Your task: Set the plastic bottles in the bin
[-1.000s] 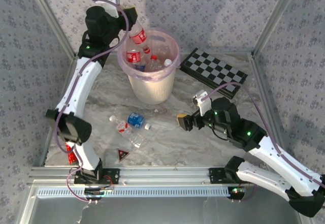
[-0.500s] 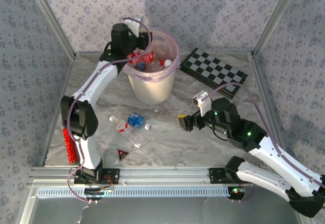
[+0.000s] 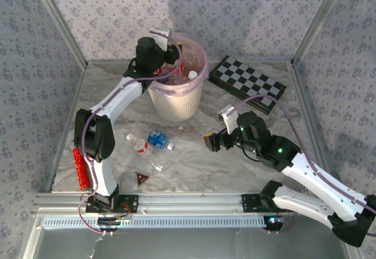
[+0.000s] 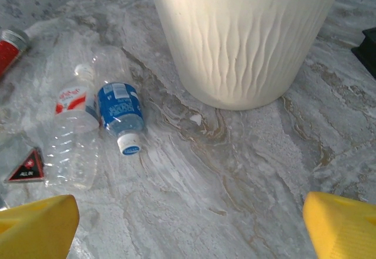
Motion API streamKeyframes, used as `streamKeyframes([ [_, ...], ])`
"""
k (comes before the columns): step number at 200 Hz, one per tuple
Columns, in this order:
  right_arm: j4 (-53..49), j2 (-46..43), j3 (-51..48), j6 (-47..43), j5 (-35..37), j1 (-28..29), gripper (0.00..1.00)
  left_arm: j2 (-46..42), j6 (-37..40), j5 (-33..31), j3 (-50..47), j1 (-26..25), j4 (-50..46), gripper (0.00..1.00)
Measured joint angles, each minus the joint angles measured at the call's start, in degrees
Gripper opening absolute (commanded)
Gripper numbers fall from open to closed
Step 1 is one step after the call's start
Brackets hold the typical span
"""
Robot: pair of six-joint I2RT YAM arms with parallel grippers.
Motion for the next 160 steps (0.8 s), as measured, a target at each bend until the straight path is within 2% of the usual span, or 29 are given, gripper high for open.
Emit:
streamKeyframes([
  [69,2.71,6.86,-1.33,-0.24,2.95,5.33,1.0,3.87,2.12,-2.49,0.59,-3.15,1.11,0.01],
  [89,2.97,7.34,-1.42,-0.24,3.45,5.79,1.0,5.18,1.84,-2.47,0.76,-3.3,-0.46,0.2],
  [131,3.43,7.26,-1.86,-0.24,4.74,5.92,1.0,5.25,2.29,-1.55,3.56,-3.8,-5.6,0.68],
  [145,3.43,7.26,-1.97,-0.26,4.98,5.92,1.0,5.25,3.17,-0.57,5.81,-4.02,-10.38,0.77],
  [160,3.43,7.28,-1.97,-0.46,5.44,6.03,1.0,5.4,3.91,0.07,9.22,-4.31,-15.58,0.83],
])
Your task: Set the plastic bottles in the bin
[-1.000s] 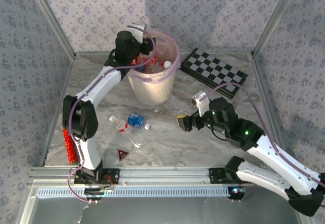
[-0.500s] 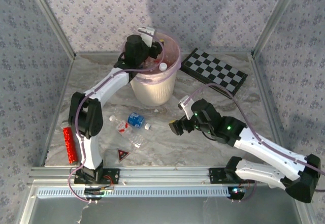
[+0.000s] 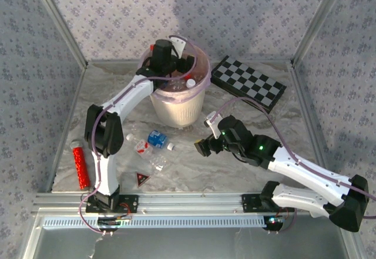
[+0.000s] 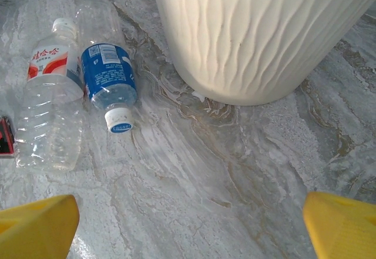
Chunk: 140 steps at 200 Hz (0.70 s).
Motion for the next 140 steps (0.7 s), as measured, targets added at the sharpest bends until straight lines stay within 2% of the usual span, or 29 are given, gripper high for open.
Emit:
streamKeyframes([
  [35,0.48,0.81,0.0,-0.44,0.59,0.83,1.0,0.28,1.62,0.79,12.72,-0.24,-10.05,0.92],
  [77,3.63,5.95,0.13,-2.49,1.68,3.98,1.0,-0.42,2.34,0.76,24.9,-0.24,-16.61,0.99],
  [112,5.2,17.94,4.24,-5.44,1.84,8.72,0.88,-6.36,1.81,-1.99,23.12,0.17,-22.64,1.0],
  [140,5.68,26.4,8.96,-7.41,1.7,12.9,0.85,-20.28,-2.38,-2.54,9.99,4.42,-25.35,0.99],
])
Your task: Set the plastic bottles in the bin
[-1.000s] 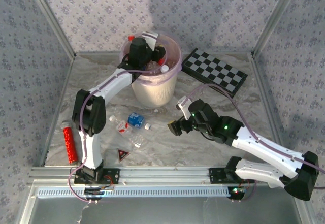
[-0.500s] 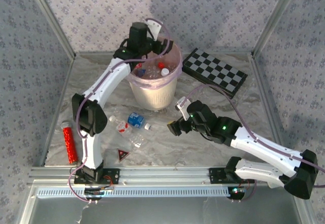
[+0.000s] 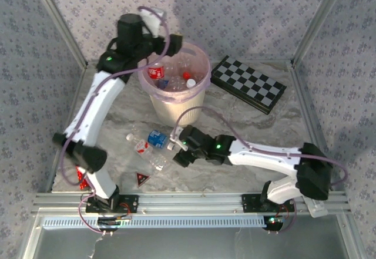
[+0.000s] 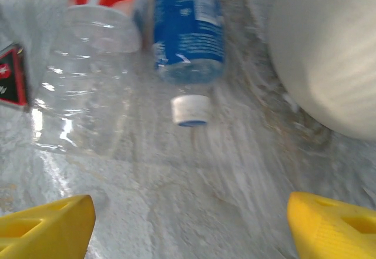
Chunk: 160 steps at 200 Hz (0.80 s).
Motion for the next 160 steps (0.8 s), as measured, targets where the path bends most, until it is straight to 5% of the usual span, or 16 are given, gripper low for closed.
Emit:
streamKeyframes([
  [49,0.46,11.19,8.31,-0.61,-3.41,5.09,1.0,-27.63,-9.68,-0.04,-29.57,18.27,-2.78,0.98],
  [91,1.25,21.46,15.78,0.37,-5.99,6.99,1.0,-35.32,-15.3,5.7,-45.24,30.93,-4.9,0.97],
  [160,1.84,29.2,17.11,4.17,-4.44,6.56,0.76,-35.23,-21.88,12.33,-58.16,33.62,-0.48,0.96],
])
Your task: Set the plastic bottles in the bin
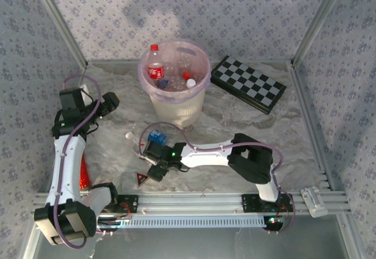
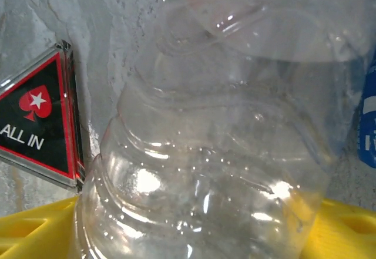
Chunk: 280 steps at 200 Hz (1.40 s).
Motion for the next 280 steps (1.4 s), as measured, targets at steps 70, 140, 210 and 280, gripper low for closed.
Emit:
streamKeyframes([
  [70,-3.65,-3.89,0.92,-0.72,1.49,0.0,0.61,0.7,-2.99,1.11,-5.44,0.0,4.68,0.97],
  [140,-15.1,-29.14,4.52,-6.32,-2.78,-3.82,0.57,0.74,-9.64,0.76,-11.26,-6.58,8.9,1.0],
  [210,-21.51,-42.05,11.45,-9.01,-3.13,-20.41,0.55,-2.32,-19.96,-5.66,-21.86,-18.36,12.5,0.98],
  [280,-12.94,-49.18,6.03,-10.05,-11.52,-25.16,0.56,-8.94,-18.14,-9.27,-9.88,-18.38,5.99,0.96],
])
